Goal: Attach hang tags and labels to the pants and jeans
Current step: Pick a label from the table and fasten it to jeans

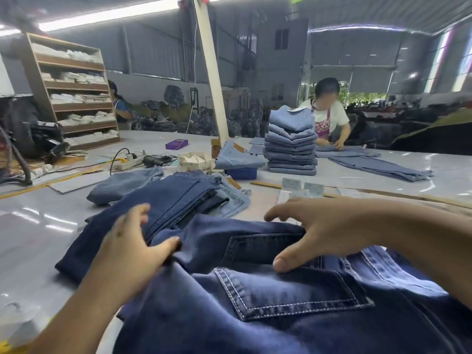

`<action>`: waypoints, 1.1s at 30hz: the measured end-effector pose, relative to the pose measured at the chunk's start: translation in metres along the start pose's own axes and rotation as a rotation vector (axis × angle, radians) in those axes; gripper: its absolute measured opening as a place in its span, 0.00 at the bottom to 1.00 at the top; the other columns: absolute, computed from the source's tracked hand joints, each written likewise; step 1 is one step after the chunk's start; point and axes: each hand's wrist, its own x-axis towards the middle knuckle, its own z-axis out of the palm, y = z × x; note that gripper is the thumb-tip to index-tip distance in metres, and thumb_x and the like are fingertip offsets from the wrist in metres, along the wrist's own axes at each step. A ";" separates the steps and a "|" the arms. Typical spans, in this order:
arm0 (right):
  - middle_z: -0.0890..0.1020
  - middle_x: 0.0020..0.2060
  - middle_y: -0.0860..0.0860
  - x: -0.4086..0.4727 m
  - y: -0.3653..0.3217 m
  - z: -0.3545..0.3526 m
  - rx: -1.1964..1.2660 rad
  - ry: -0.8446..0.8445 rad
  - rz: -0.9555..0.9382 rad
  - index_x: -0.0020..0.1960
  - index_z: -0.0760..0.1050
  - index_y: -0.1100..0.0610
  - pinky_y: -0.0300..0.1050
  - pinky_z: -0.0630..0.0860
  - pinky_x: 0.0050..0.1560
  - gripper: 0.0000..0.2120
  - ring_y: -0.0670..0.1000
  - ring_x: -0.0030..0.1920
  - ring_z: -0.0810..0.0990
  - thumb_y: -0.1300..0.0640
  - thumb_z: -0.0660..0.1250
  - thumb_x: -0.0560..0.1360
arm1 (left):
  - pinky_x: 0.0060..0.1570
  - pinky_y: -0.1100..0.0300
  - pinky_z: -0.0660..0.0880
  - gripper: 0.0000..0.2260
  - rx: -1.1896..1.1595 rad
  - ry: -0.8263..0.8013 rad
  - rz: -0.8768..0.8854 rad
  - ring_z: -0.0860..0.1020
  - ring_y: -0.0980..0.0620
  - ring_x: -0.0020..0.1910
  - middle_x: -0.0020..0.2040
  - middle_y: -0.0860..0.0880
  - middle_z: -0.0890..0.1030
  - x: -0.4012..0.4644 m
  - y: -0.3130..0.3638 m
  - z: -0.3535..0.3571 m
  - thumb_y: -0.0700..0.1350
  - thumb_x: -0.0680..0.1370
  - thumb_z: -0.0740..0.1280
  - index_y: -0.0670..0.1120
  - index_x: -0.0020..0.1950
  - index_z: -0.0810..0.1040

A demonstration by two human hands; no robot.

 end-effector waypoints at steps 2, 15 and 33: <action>0.77 0.51 0.34 -0.003 0.006 -0.002 -0.085 0.003 0.062 0.56 0.71 0.38 0.41 0.70 0.46 0.30 0.39 0.49 0.76 0.23 0.66 0.60 | 0.60 0.66 0.69 0.22 -0.029 0.027 0.306 0.74 0.59 0.62 0.58 0.64 0.77 -0.009 0.029 -0.010 0.58 0.70 0.71 0.61 0.64 0.74; 0.85 0.36 0.48 -0.030 0.034 -0.008 0.352 0.237 -0.120 0.45 0.79 0.49 0.45 0.79 0.35 0.10 0.47 0.36 0.84 0.47 0.77 0.68 | 0.31 0.66 0.75 0.18 -0.418 -0.713 0.415 0.81 0.54 0.33 0.36 0.48 0.84 0.017 0.066 0.006 0.62 0.65 0.76 0.49 0.43 0.84; 0.76 0.34 0.42 -0.024 0.048 0.023 0.510 0.457 0.364 0.57 0.75 0.49 0.37 0.68 0.29 0.24 0.42 0.33 0.75 0.56 0.78 0.64 | 0.63 0.62 0.64 0.43 0.439 -0.707 0.823 0.61 0.61 0.65 0.67 0.67 0.61 -0.113 0.145 0.032 0.74 0.64 0.68 0.67 0.72 0.49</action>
